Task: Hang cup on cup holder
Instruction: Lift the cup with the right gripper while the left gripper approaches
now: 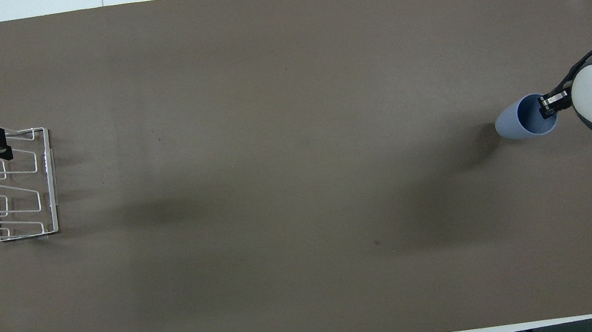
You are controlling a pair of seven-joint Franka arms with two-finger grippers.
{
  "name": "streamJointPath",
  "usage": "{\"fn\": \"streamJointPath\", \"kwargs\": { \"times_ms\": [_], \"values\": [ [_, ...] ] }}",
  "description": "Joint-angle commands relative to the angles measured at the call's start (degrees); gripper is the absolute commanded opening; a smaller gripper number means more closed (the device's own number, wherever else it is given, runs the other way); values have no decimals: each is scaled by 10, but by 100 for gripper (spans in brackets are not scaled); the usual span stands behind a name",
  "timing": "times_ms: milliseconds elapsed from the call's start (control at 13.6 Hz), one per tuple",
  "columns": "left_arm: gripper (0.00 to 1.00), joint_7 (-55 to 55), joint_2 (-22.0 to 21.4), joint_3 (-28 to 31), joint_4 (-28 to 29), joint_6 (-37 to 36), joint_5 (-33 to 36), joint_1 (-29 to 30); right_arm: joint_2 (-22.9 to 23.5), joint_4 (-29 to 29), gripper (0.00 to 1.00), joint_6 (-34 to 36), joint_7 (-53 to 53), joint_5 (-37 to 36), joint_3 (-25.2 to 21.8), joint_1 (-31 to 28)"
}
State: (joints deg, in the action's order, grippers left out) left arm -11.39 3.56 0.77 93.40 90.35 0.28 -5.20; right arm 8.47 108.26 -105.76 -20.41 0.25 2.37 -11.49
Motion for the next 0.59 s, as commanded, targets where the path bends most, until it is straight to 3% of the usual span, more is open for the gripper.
{"fn": "streamJointPath", "kwargs": {
  "times_ms": [0, 147, 515],
  "values": [
    [100, -91, -16, 1, 19, 14, -2, -24, -4, -86, 0, 119, -19, 102, 18, -2],
    [100, -156, -18, 1, 24, 24, -2, -36, -5, -99, 0, 165, -12, 255, 18, 0],
    [100, -427, -32, -2, 55, 41, -16, -98, -6, -96, 0, 163, 46, 523, 29, 18]
  ]
}}
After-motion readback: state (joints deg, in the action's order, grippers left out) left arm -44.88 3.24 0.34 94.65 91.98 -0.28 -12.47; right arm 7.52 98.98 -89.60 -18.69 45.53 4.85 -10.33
